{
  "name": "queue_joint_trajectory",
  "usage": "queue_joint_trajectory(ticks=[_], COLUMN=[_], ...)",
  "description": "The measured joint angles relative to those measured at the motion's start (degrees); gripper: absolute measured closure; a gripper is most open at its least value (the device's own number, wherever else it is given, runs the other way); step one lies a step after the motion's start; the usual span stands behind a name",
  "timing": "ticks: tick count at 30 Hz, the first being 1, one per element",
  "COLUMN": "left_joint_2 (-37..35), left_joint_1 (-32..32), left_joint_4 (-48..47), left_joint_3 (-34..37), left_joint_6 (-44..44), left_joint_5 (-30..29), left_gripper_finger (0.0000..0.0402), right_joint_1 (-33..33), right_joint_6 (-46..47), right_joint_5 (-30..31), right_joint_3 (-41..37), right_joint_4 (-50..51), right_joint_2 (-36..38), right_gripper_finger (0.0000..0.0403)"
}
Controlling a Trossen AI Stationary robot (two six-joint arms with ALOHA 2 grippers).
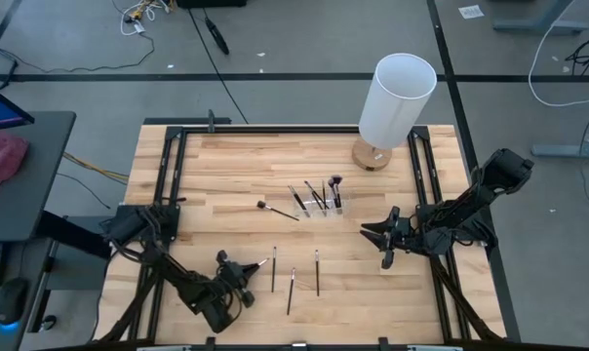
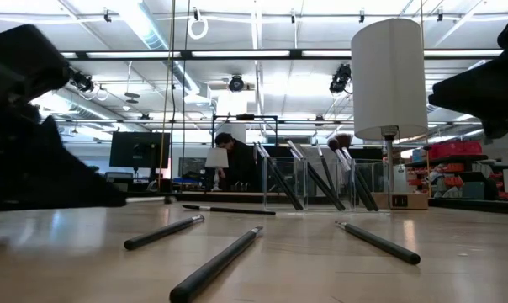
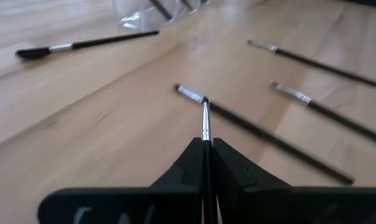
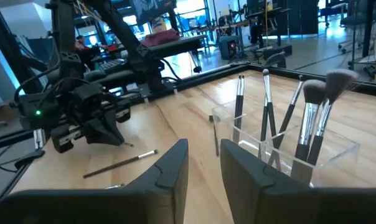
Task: Pick & Place Makeup Supplies
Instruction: Put the black makeup brush into the transparent organizer
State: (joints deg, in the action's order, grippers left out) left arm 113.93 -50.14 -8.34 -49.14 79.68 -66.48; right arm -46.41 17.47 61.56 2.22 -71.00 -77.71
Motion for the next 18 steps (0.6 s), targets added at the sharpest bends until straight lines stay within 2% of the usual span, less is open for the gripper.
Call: queue_joint_trajectory(ticks=[3, 10, 15, 18], left_joint_2=[-0.1, -0.1, -0.3, -1.3], left_joint_1=[1.2, 5.2, 9.0, 11.7], left_joint_4=[4.3, 12.8, 24.8, 33.1], left_joint_3=[0.0, 0.0, -0.1, -0.1], left_joint_6=[-4.1, -12.8, -27.1, -37.8], left_joint_5=[-0.4, -0.7, 1.5, 5.2], left_gripper_finger=[0.0382, 0.0384, 0.0386, 0.0385], right_joint_1=[0.0, 0.3, 4.3, 7.9], right_joint_6=[0.0, 0.0, 0.7, 2.8], right_joint_5=[-1.0, -7.7, -14.3, -19.2], right_joint_3=[0.0, 2.2, 9.0, 12.5], right_joint_4=[0.0, 2.6, 16.0, 24.1], right_joint_2=[0.0, 0.0, 0.0, 0.0], right_gripper_finger=[0.0305, 0.0305, 0.0299, 0.0287])
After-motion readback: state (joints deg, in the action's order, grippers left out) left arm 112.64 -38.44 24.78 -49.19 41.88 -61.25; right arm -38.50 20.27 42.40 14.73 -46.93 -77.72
